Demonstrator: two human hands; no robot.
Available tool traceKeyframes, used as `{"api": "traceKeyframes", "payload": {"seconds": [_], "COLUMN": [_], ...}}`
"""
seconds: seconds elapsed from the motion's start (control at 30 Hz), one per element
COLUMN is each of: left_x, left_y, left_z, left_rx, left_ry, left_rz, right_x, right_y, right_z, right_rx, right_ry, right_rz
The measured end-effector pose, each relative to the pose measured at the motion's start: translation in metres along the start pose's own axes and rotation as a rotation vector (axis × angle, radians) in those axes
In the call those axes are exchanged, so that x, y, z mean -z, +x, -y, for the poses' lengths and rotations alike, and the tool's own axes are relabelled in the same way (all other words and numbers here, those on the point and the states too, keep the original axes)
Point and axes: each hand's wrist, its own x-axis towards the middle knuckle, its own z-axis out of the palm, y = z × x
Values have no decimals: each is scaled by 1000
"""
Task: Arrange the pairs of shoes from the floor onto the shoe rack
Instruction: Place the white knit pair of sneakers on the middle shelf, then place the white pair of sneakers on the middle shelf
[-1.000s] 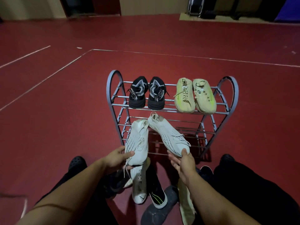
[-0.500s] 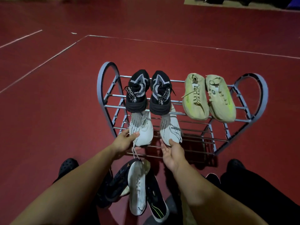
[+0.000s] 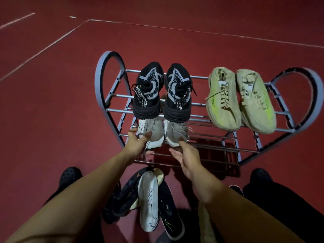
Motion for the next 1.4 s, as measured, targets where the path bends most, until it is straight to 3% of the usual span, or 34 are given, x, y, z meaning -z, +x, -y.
{"api": "traceKeyframes", "payload": {"seconds": [0.1, 0.27, 0.43, 0.57, 0.7, 0.8, 0.93, 1.03, 1.2, 1.4], "left_x": [0, 21, 36, 40, 44, 48, 64, 68, 71, 52], "left_y": [-3, -8, -9, -17, -32, -45, -44, -34, -5, 20], "left_z": [7, 9, 5, 9, 34, 61, 108, 143, 188, 210], "left_rx": [0, -110, -104, -135, -254, -306, -205, -22, 134, 189], "left_ry": [-72, 111, 136, 303, 422, 471, 635, 737, 863, 839], "left_rz": [25, -7, 10, 3, -153, -298, -272, -122, 97, 108], "right_x": [-2, -12, -5, 9, 35, 56, 80, 93, 110, 147], "right_y": [-7, -9, -4, -9, -16, -17, -7, 1, 18, 36], "right_z": [-4, -13, -20, -25, -45, -65, -96, -119, -141, -159], "right_rx": [8, 59, 54, 106, 213, 166, 77, 21, -114, -227], "right_ry": [19, -29, -302, -475, -761, -919, -1072, -1095, -1125, -1137], "right_rz": [-36, -7, 47, 89, 123, 140, 178, 211, 157, 113]}}
